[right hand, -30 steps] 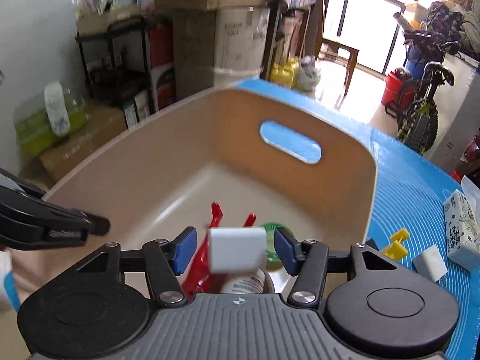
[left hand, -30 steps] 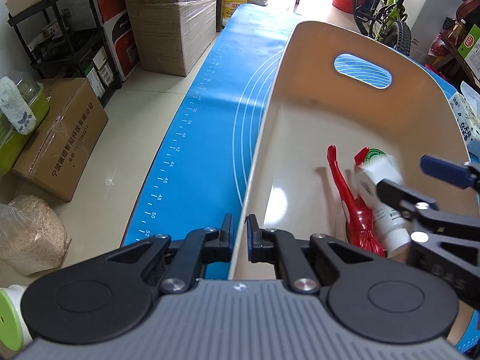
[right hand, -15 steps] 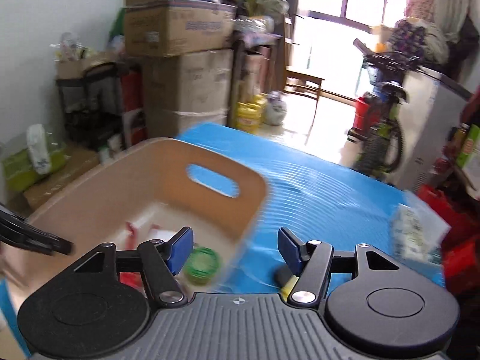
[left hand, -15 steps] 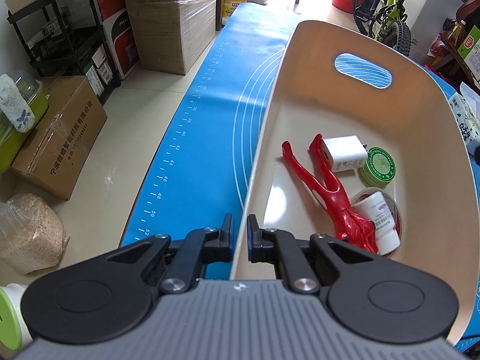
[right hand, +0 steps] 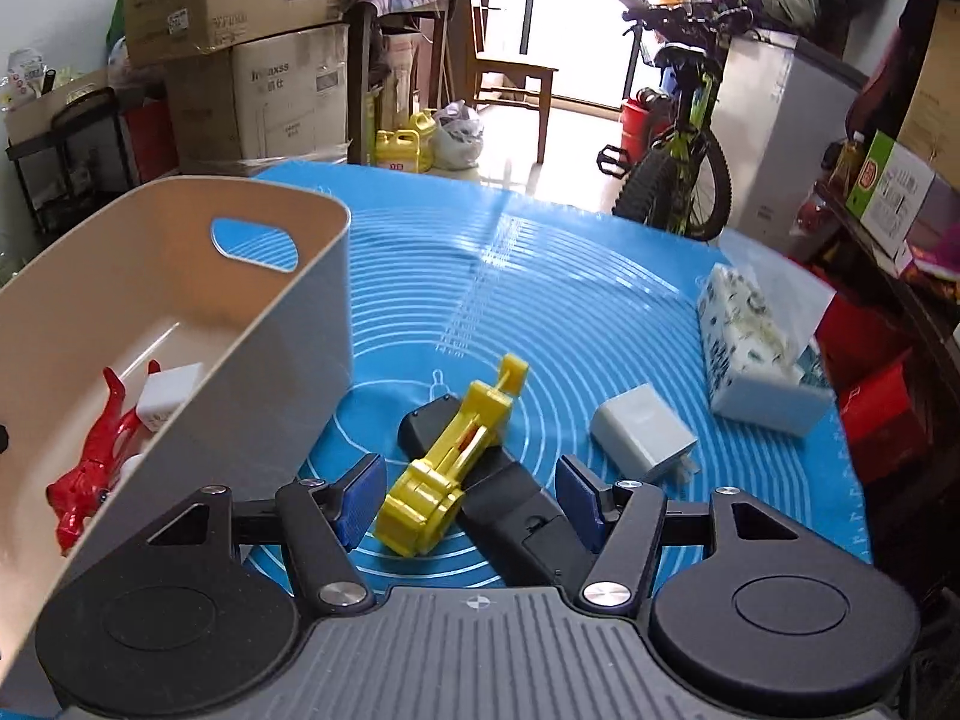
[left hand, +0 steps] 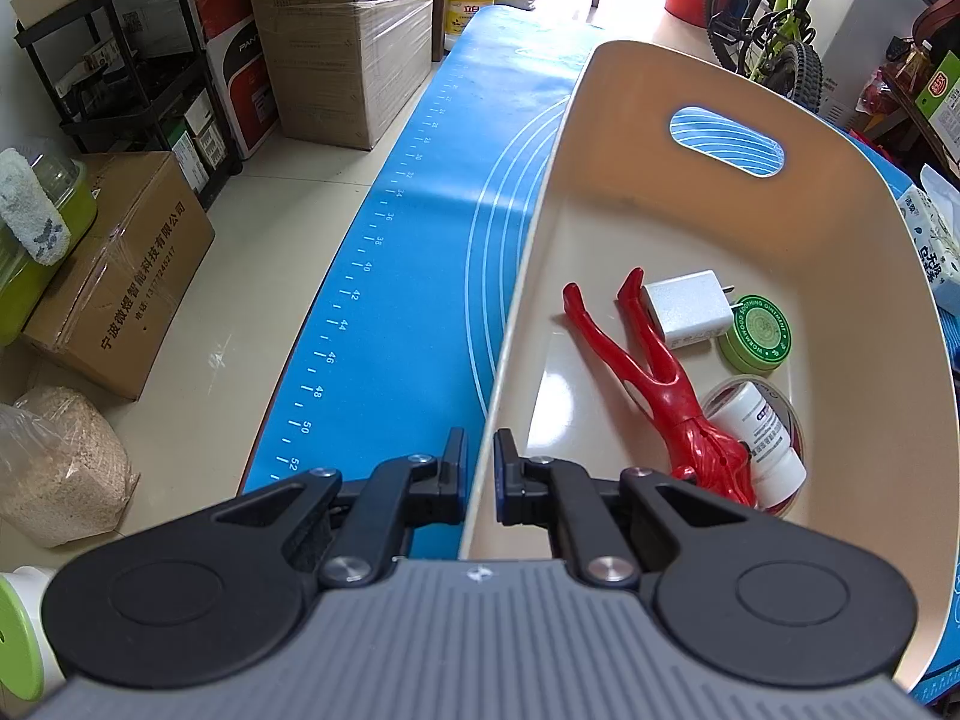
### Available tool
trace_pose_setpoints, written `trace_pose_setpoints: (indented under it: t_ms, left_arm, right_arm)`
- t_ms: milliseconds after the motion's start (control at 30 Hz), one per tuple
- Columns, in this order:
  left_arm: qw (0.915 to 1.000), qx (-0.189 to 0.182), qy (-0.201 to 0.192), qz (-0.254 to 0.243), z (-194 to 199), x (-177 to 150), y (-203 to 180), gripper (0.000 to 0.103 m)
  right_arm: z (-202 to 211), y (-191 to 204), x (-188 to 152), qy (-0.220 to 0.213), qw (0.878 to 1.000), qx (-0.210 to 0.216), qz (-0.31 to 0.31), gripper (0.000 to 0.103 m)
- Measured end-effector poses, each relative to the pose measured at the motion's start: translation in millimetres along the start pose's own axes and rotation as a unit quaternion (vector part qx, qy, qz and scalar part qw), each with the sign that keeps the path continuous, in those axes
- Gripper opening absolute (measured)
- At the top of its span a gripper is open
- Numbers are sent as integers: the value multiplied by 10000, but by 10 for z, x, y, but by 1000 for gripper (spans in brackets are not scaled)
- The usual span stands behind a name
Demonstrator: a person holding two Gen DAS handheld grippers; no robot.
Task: Organize rigid objects
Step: 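Move the right gripper to the yellow plastic tool and grasp it, then lift the yellow tool into the basket and open the right gripper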
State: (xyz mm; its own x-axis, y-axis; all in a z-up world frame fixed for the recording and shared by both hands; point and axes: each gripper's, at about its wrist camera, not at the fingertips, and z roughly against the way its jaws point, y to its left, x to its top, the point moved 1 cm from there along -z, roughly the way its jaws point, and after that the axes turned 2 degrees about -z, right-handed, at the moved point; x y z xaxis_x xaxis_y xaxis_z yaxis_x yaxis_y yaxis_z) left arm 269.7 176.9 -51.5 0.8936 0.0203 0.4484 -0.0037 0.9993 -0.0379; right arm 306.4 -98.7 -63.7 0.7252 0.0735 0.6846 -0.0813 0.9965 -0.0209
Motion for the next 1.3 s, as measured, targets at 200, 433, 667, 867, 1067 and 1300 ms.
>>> trace_pose_setpoints:
  t_ms: [200,433,667,867,1067,1300]
  left_arm:
    - [10000,4,0,-1,0,-1,-2,11]
    - [10000,1,-1,3,0,-1,-3,11]
    - [10000,6,-1,-3,0,0,-2,11]
    - [10000,9,-2,-4,2,1,-1,11]
    - [10000,11,-2,-4,2,3,3,11]
    - [10000,18,-4,-11,3,2,0,11]
  right_arm:
    - [-208,102,0,65,9999,23,103,69]
    - [-518,197,-37,348,9993,-89,-128,63]
    - [-593,217,-78,211,9987,-419,-192,39]
    - [-507,153,-138,12,9989,-427,-211,35]
    - [-380,52,-163,-80,9983,-506,-292,34]
    - [-215,2,-142,-297,9978,-505,-297,34]
